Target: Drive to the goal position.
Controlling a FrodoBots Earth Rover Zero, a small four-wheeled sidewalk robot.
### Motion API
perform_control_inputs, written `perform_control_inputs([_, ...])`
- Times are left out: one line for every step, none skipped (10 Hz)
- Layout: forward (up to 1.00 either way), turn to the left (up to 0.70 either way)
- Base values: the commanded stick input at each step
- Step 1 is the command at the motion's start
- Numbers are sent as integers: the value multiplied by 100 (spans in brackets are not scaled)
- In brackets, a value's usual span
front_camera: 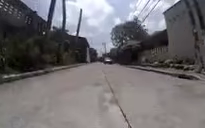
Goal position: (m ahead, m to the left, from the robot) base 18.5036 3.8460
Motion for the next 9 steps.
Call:
perform_control_inputs([100, 0])
perform_control_inputs([100, 0])
perform_control_inputs([100, 0])
perform_control_inputs([100, 0])
perform_control_inputs([100, 0])
perform_control_inputs([100, 0])
perform_control_inputs([100, 0])
perform_control_inputs([100, 0])
perform_control_inputs([100, 0])
